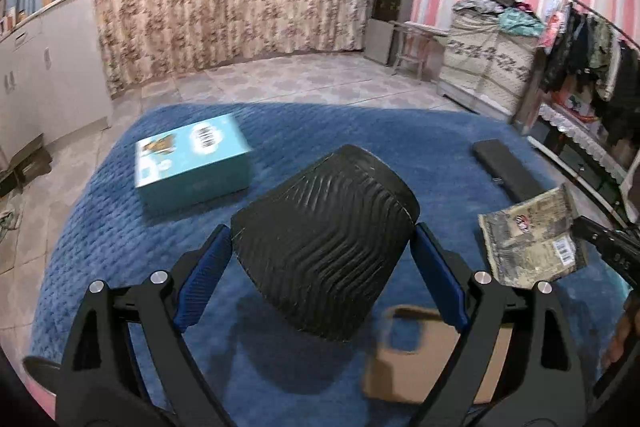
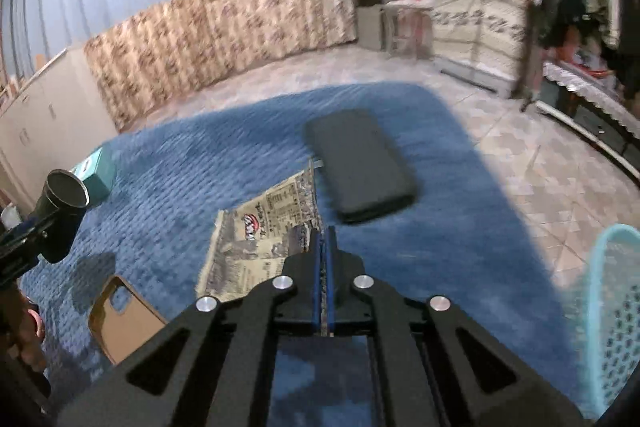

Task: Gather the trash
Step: 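Grasp the black ribbed cup with the left tool while the right tool grasps the printed packet, then carry the black cup and printed packet over the blue basket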

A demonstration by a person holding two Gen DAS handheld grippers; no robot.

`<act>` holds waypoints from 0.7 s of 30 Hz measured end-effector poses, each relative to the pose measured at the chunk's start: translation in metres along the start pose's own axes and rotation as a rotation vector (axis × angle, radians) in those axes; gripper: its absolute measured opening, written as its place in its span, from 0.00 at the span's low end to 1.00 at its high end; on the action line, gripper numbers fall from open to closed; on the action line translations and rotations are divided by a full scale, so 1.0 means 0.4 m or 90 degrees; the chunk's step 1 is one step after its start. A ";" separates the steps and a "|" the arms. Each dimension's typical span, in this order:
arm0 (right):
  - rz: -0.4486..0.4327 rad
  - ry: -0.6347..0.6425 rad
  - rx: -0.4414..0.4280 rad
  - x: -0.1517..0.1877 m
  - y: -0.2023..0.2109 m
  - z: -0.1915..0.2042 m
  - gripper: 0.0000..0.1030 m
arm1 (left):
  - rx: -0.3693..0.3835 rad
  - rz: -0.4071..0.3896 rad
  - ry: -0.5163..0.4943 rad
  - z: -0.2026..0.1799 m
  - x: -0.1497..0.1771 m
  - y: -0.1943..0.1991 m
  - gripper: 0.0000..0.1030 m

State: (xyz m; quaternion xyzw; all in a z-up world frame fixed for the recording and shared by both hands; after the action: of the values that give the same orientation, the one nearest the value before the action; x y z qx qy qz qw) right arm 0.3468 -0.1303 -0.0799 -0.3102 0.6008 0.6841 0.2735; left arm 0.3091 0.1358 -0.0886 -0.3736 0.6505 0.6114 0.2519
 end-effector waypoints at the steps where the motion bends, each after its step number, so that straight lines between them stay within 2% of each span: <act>1: -0.007 -0.008 0.009 0.000 0.023 -0.033 0.02 | 0.009 -0.004 -0.005 -0.029 -0.003 0.005 0.85; 8: -0.045 -0.096 0.103 0.030 0.179 -0.323 0.02 | 0.095 -0.017 -0.062 -0.292 -0.003 0.025 0.85; 13: -0.093 -0.197 0.172 0.062 0.310 -0.555 0.02 | 0.150 -0.018 -0.104 -0.476 0.009 0.041 0.85; 16: -0.102 -0.234 0.211 0.086 0.351 -0.661 0.02 | 0.182 -0.024 -0.133 -0.588 0.015 0.055 0.85; 21: -0.088 -0.244 0.281 0.128 0.359 -0.774 0.02 | 0.235 -0.019 -0.176 -0.764 0.046 0.061 0.85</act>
State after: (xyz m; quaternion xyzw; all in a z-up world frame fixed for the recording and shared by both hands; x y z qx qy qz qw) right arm 0.2358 -0.4559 -0.0513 -0.1485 0.6500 0.5629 0.4884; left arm 0.3182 -0.1688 -0.0500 -0.2436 0.7051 0.5236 0.4114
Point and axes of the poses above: each gripper's, at about its wrist camera, not at the fingertips, and y roughly against the way its jaws point, z to its left, x to its underside, the point moved 7 cm from there along -y, roughly the way its jaws point, and after that the axes turned 3 degrees about x, right-handed, at the moved point
